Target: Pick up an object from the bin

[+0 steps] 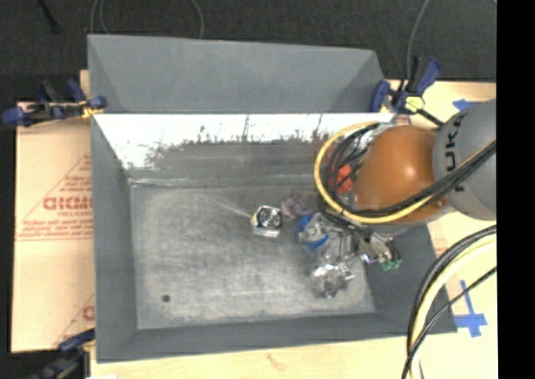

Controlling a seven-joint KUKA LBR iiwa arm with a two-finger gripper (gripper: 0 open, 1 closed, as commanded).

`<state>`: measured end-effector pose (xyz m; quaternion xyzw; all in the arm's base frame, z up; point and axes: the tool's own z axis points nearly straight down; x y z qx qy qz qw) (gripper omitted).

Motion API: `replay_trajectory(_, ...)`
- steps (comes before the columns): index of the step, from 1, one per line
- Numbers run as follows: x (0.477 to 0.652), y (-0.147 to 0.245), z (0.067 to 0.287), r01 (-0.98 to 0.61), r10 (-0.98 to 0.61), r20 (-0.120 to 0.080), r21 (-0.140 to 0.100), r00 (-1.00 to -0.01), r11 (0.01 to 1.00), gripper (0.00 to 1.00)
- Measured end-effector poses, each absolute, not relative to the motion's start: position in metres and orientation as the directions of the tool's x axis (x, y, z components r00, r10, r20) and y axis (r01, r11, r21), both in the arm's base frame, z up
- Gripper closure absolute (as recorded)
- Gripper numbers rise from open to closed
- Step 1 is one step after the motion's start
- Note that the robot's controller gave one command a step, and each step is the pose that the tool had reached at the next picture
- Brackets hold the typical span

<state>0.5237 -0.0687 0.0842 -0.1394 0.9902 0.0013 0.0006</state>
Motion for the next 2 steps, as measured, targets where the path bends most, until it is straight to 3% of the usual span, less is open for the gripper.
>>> replay_trajectory(1,0.530,-0.134,0.107,-0.179,-0.179,-0.012,0.004,-0.984,0.984,0.00)
replay_trajectory(2,0.555,-0.115,0.076,-0.227,-0.227,-0.017,-0.004,-0.974,0.974,0.00)
